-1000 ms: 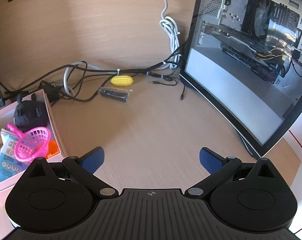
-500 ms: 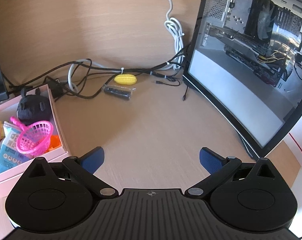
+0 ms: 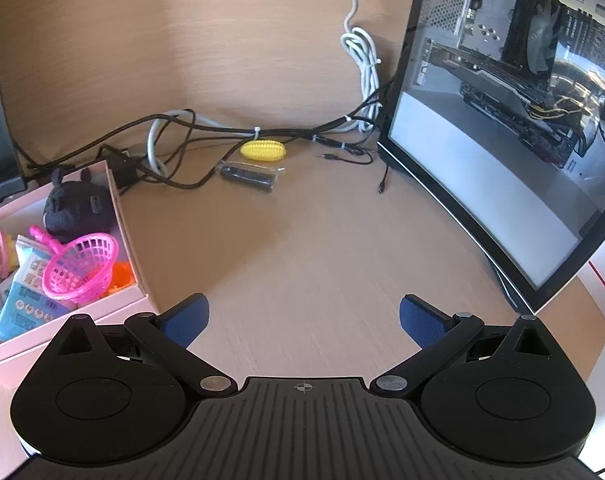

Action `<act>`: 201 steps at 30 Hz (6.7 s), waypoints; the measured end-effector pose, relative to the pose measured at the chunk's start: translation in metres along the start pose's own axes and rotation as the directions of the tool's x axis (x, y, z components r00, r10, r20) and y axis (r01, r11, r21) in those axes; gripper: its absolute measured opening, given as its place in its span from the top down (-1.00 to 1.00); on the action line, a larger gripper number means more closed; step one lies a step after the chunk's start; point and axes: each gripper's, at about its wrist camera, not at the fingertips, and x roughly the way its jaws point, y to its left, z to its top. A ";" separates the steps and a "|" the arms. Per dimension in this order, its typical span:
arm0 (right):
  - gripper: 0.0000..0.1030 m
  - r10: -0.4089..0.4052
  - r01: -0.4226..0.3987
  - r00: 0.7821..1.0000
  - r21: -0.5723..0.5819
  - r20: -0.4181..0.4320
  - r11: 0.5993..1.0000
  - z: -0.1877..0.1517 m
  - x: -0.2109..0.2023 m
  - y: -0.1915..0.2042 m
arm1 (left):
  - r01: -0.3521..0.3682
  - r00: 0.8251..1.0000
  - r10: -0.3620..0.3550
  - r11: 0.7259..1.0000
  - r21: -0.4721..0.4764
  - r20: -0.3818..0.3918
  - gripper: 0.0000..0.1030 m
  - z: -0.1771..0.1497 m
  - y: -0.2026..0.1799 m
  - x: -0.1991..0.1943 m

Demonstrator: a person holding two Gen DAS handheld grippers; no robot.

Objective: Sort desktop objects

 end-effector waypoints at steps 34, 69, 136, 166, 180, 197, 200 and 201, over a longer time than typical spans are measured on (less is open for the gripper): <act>-0.52 0.560 -0.617 0.736 -0.037 -0.380 0.786 -0.141 0.003 0.225 | -0.013 0.997 0.019 0.997 0.077 -0.070 -1.00 -0.060 0.015 0.038; 0.30 -0.023 -0.079 0.771 -0.132 -0.636 0.988 -0.362 0.160 0.261 | -0.294 0.939 0.332 0.911 -0.290 0.093 -1.00 -0.054 0.098 -0.068; -1.00 0.373 -0.632 0.576 -0.107 -0.727 0.768 -0.356 -0.016 0.209 | -0.020 0.998 0.008 0.978 0.208 0.057 -1.00 -0.045 0.006 0.046; -1.00 0.240 -0.548 0.691 -0.277 -0.682 0.789 -0.353 -0.015 0.231 | -0.058 0.996 0.056 0.998 0.029 0.067 -0.57 -0.045 0.033 0.057; 0.16 0.218 -0.600 0.719 -0.430 -0.660 0.675 -0.401 0.184 0.401 | -0.372 0.915 0.402 0.873 -0.315 0.034 -0.57 -0.106 0.101 -0.056; 0.63 0.324 -0.757 0.454 -0.168 -0.830 0.631 -0.373 0.079 0.370 | -0.374 0.913 0.403 0.891 -0.259 0.067 -0.57 -0.127 0.102 -0.093; 0.63 0.359 -0.805 0.333 -0.064 -0.872 0.590 -0.362 0.035 0.364 | -0.368 0.916 0.394 0.901 -0.228 0.076 -0.57 -0.127 0.103 -0.096; 0.63 0.373 -0.811 0.303 -0.032 -0.877 0.584 -0.357 0.023 0.364 | -0.367 0.916 0.392 0.904 -0.220 0.084 -0.57 -0.126 0.104 -0.098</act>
